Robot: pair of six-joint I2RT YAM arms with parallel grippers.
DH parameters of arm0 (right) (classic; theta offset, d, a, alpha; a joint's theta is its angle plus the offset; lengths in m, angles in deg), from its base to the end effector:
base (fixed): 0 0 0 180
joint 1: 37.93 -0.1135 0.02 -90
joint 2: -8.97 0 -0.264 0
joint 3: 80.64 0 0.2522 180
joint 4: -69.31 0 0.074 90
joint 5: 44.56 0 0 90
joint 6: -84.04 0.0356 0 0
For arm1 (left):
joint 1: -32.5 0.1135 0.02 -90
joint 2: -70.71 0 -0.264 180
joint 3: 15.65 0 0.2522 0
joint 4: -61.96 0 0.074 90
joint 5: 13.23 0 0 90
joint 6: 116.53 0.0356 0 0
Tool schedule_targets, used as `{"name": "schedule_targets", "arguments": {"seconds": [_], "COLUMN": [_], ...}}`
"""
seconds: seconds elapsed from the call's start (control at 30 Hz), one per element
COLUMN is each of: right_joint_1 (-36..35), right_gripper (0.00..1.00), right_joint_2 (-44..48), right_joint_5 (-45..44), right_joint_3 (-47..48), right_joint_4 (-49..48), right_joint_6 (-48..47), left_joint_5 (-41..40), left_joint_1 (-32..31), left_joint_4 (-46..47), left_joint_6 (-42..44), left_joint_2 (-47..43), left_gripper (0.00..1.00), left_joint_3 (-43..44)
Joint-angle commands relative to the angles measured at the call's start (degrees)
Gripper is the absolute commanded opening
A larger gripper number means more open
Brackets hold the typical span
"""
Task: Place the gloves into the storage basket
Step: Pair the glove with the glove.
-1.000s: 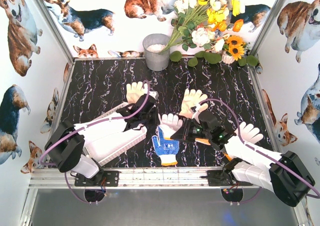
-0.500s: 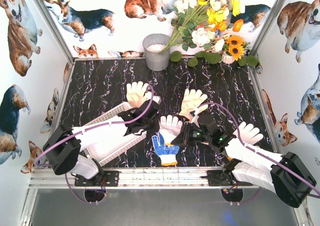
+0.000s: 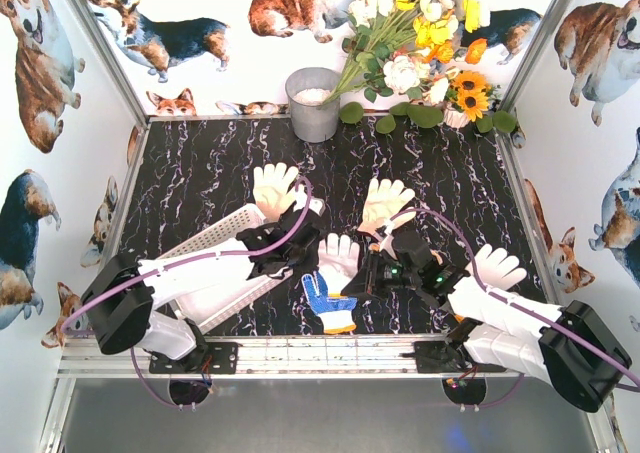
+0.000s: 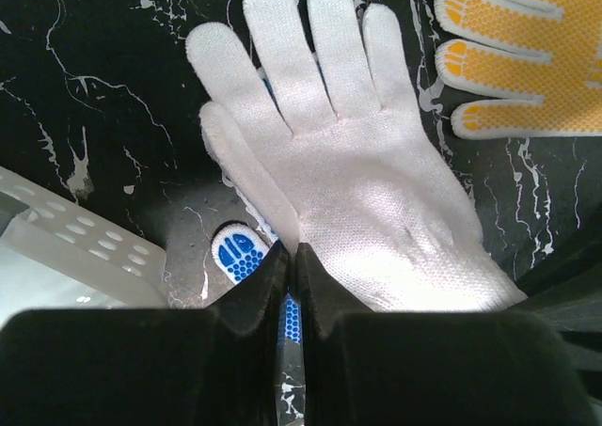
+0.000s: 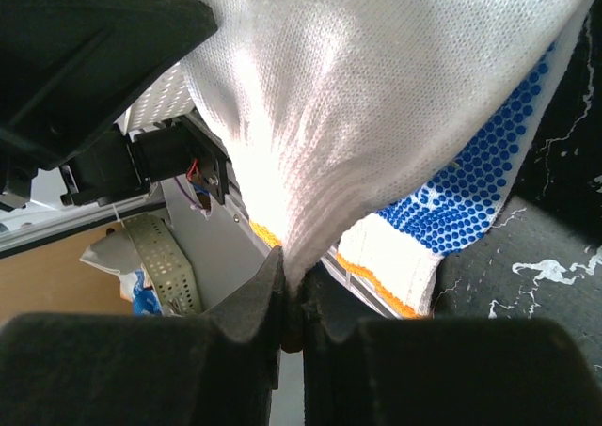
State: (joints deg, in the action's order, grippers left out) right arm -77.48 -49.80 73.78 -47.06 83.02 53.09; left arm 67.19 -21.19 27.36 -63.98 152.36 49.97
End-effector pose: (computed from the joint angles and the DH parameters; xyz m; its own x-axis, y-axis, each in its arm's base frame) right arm 0.1383 0.1361 0.1658 -0.9740 0.1746 -0.1446 -0.0195 0.5710 0.8207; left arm 0.1784 -0.2328 0.2207 -0.8086 0.0878 -0.5818 0.3028 0.9099 -0.2836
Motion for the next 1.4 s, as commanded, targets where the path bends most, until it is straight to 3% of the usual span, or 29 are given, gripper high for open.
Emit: {"name": "schedule_targets", "arguments": {"seconds": [0.0, 0.77, 1.37], "right_joint_1": [-0.8, -2.2, -6.4], "right_gripper": [0.0, 0.0, 0.0], "right_joint_2": [-0.5, 6.6, 4.3], "right_joint_5": [1.2, -0.4, -1.0], "right_joint_3": [0.3, 1.9, 4.4], "right_joint_4": [-1.2, 4.0, 5.7], "right_joint_6": [-0.2, -2.4, -4.4], "left_joint_5": [-2.4, -6.7, -8.0], "left_joint_1": [-1.4, -6.7, -7.4], "left_joint_4": [-0.8, -0.6, -1.5], "left_joint_6": [-1.6, -5.7, -9.6], "left_joint_2": [-2.1, -5.4, -7.9], "left_gripper": [0.0, 0.0, 0.0], "left_joint_3": [0.5, -3.0, -6.9]}}
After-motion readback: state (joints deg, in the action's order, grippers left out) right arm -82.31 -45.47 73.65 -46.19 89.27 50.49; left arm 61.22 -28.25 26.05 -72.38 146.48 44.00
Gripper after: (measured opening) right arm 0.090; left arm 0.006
